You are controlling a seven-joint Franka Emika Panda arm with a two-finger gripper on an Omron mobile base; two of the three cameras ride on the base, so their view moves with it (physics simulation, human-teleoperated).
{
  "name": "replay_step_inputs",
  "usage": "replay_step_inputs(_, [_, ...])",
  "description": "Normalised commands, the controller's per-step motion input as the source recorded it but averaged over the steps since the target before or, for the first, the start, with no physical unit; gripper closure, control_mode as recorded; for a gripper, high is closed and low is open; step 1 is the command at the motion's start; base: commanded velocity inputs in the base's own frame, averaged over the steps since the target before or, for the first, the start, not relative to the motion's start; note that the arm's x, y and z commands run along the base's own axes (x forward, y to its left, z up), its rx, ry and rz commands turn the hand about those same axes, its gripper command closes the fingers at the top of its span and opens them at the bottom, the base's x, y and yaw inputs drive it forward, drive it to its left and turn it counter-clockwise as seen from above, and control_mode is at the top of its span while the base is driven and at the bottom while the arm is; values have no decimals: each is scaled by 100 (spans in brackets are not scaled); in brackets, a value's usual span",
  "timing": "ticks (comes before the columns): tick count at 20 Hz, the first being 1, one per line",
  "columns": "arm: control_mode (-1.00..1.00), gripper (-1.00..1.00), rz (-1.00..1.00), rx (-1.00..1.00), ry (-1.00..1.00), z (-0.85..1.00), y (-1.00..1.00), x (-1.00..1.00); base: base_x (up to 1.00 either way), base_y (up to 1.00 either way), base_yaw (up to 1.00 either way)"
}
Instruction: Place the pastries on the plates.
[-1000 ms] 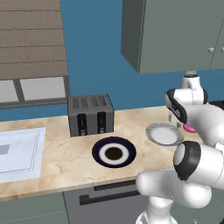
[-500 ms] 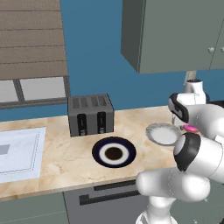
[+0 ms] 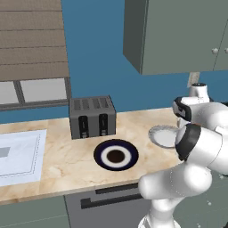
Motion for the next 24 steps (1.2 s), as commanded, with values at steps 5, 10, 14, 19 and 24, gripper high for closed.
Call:
replay_step_inputs(5, [-100,-100,0,1,2,-6,-22,29,0,0,0])
replay_step_inputs(10, [-100,-100,0,0,1,-18,-16,32,0,0,0])
replay_step_inputs(14, [-100,-100,0,0,3,-19,-15,32,0,0,0])
replay_step_inputs(19, [-100,-100,0,1,3,-17,-14,30,0,0,0])
replay_step_inputs(24, [-100,-100,0,2,1,-17,-13,21,0,0,0])
